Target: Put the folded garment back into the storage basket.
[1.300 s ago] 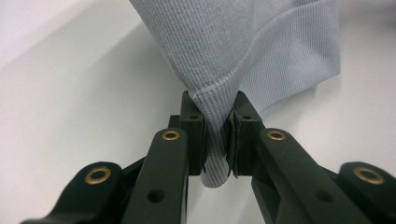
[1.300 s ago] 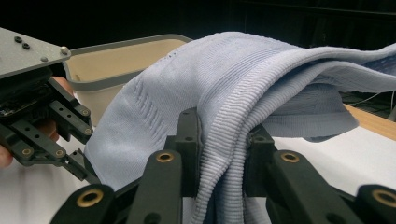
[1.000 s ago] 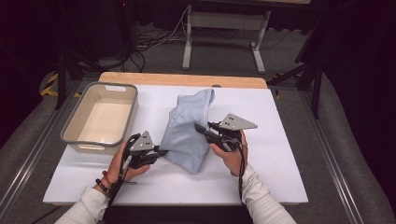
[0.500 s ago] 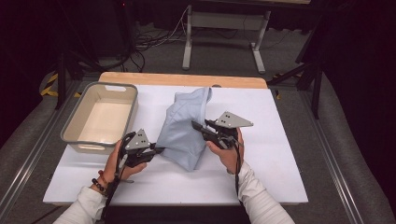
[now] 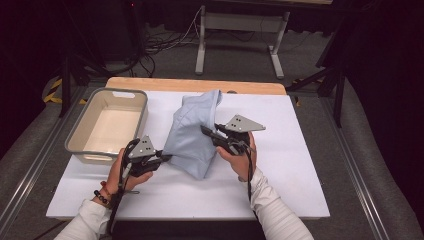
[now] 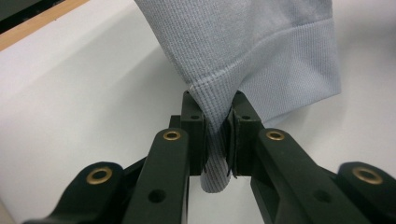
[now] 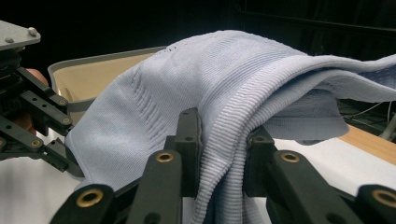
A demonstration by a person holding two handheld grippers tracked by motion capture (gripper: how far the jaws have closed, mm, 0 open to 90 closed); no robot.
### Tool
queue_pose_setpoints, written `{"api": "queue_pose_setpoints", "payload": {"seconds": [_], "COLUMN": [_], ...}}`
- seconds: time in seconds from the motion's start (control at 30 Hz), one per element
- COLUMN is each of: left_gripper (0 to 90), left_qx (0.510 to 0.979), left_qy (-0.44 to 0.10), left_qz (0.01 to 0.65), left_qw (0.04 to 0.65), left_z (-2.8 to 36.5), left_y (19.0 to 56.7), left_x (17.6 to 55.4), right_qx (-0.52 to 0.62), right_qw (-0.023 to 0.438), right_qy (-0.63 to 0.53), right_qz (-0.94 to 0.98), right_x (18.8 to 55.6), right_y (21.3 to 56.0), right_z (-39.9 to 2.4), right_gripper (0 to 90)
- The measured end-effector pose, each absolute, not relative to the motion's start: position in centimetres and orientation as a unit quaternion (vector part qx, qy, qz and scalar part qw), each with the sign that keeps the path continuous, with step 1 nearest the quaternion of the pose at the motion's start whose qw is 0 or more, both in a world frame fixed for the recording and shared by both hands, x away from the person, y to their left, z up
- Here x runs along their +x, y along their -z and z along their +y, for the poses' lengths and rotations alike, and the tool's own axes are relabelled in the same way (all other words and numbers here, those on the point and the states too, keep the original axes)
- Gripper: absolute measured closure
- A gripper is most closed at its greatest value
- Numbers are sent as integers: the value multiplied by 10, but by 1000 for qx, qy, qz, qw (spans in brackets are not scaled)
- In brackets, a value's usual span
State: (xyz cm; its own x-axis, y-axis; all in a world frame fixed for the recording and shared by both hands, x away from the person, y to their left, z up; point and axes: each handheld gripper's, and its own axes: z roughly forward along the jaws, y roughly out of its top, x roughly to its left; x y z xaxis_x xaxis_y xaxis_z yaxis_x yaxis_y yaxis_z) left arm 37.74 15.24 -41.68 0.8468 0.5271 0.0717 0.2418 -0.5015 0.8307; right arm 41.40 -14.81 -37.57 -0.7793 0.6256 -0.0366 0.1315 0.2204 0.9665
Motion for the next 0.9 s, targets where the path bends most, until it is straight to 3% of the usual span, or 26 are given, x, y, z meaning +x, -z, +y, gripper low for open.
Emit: {"api": "queue_pose_setpoints", "payload": {"seconds": [0.9], "left_gripper": [801], "left_qx": [842], "left_qy": [-184], "left_qz": [243], "left_qw": [446], "left_z": [181], "left_y": [396], "left_x": [382], "right_qx": [232], "right_qw": [218], "right_qy": [-575], "right_qz": [754], "right_x": [433], "right_y": [353], "right_z": [-114], "right_gripper": [728]}}
